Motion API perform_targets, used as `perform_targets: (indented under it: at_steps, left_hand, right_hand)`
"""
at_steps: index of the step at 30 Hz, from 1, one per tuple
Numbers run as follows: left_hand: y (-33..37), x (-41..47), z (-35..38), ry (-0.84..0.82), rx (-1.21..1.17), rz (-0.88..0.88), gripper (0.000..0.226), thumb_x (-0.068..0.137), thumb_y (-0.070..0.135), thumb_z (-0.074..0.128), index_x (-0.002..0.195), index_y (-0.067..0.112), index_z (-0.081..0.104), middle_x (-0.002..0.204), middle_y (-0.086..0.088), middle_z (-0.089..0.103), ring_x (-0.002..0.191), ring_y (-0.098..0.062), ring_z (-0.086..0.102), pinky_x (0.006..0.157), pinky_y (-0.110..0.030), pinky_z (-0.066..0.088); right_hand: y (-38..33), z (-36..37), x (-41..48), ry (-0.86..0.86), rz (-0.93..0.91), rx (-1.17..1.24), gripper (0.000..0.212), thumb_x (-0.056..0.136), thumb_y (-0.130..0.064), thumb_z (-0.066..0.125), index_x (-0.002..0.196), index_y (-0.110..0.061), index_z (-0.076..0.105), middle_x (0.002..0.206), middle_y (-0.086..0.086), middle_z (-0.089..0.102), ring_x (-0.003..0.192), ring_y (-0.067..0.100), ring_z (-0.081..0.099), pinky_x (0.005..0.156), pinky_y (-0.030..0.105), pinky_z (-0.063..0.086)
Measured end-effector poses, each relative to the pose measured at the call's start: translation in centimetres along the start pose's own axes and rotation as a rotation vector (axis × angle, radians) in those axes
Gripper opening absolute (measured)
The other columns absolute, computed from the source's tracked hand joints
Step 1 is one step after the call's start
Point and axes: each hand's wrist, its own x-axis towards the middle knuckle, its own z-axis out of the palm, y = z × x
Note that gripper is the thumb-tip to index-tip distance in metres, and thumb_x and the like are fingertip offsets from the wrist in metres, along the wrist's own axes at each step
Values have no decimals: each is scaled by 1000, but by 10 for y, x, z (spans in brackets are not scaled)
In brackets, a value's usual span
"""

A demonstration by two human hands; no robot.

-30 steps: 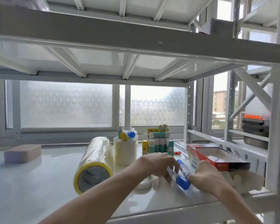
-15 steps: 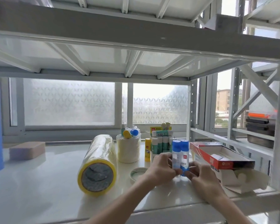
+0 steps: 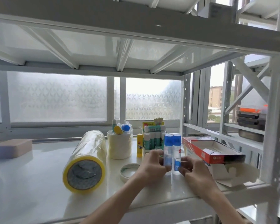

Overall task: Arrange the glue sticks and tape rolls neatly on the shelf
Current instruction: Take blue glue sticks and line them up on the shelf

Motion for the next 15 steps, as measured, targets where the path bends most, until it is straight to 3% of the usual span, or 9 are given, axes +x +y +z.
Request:
perform_targets:
  at_steps: [4, 6, 9, 11, 15]
  left_hand:
    - [-2, -3, 8, 150, 83, 37, 57, 53, 45, 91, 95, 14, 68, 84, 0, 73, 74, -13, 68, 61, -20, 56]
    - [-3, -2, 10, 142, 125, 35, 64, 50, 56, 87, 96, 16, 67, 84, 1, 71, 74, -13, 66, 62, -24, 55]
    - [-5, 0, 7, 77, 165, 38, 43, 70, 38, 83, 102, 14, 68, 93, -2, 72, 82, -16, 67, 77, -34, 59]
    - [-7, 0, 6, 96, 186, 42, 28, 75, 24, 81, 99, 12, 70, 90, -3, 72, 82, -18, 68, 78, -37, 59]
    - [-5, -4, 8, 184, 164, 68, 41, 68, 34, 86, 99, 12, 72, 91, 0, 74, 75, -11, 68, 71, -23, 58]
  right_hand:
    - [0, 1, 0, 20, -10, 0, 22, 78, -14, 76, 92, -29, 67, 82, -8, 73, 80, 3, 67, 63, 14, 46]
    - [2, 2, 2, 32, -14, -4, 22, 76, -15, 78, 91, -27, 69, 82, -7, 73, 80, 4, 68, 64, 15, 47]
    - [4, 4, 4, 53, -17, -28, 23, 75, -13, 78, 96, -20, 71, 83, -6, 73, 80, 3, 67, 65, 12, 45]
    - [5, 5, 6, 70, -13, -41, 24, 75, -13, 78, 98, -17, 72, 84, -5, 73, 81, 4, 67, 67, 11, 44]
    - [7, 7, 8, 77, -19, -42, 26, 72, -16, 82, 96, -18, 72, 82, -6, 74, 79, 2, 68, 65, 10, 44]
